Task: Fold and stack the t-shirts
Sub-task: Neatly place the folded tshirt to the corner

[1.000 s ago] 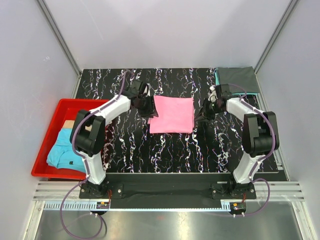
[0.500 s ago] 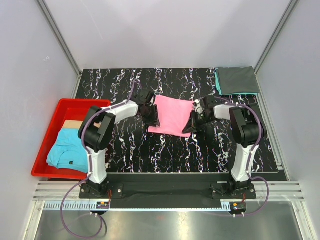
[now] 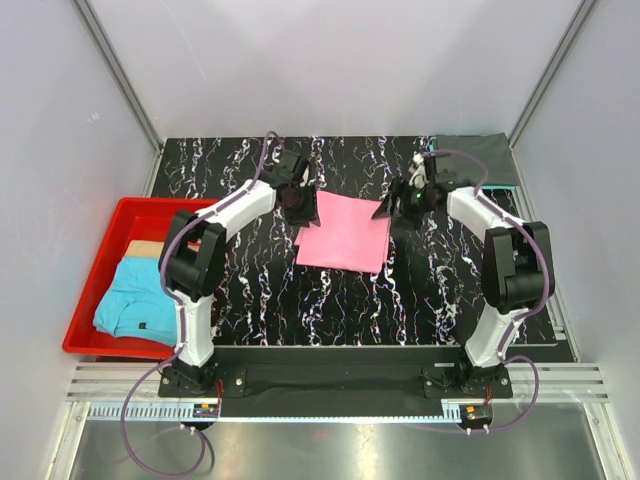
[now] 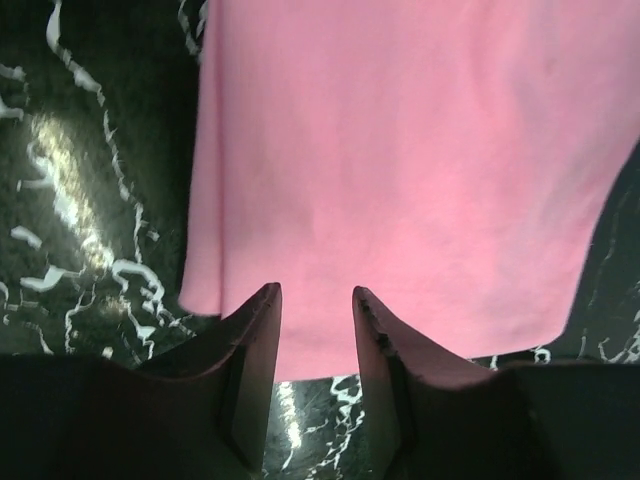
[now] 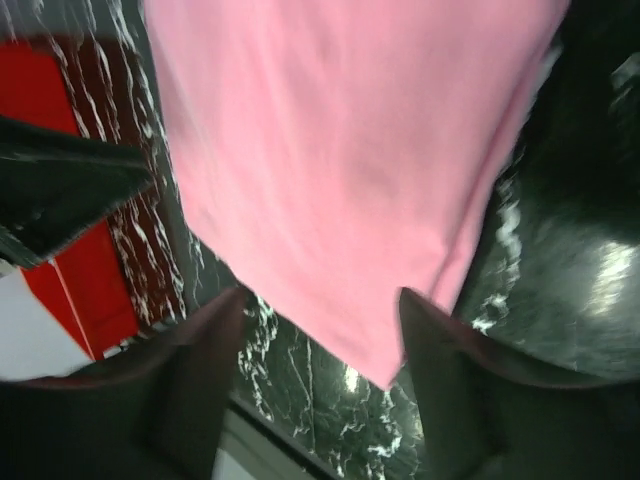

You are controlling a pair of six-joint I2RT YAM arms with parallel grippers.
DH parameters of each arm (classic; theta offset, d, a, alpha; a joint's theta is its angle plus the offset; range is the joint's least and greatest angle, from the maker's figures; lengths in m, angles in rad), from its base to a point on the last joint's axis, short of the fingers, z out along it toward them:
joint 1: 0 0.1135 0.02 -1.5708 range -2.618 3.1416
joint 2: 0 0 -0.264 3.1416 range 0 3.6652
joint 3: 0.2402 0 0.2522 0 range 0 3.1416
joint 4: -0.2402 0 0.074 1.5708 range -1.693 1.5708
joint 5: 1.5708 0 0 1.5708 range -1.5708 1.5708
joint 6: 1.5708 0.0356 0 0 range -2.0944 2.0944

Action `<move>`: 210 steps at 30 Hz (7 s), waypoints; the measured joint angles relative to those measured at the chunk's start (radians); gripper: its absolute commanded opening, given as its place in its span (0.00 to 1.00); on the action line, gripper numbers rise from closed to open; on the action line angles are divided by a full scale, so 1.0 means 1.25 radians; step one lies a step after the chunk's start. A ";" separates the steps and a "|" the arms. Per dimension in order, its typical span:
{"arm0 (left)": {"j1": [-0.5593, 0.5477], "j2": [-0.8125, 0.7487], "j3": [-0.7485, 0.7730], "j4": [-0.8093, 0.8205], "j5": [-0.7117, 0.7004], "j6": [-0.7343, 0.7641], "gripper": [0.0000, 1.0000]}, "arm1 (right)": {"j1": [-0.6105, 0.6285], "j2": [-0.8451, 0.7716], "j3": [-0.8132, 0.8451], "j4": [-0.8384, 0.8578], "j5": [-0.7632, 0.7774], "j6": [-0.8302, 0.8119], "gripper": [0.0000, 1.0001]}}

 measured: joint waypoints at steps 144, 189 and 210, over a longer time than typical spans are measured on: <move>0.025 0.104 0.025 -0.040 0.138 0.084 0.50 | -0.034 0.072 -0.030 0.075 0.182 0.119 0.83; 0.030 -0.043 -0.017 -0.117 0.065 0.028 0.52 | 0.098 0.083 0.072 0.061 0.268 0.021 0.00; 0.029 -0.209 -0.124 -0.096 0.081 0.088 0.52 | 0.023 0.031 0.239 -0.116 0.477 -0.316 0.00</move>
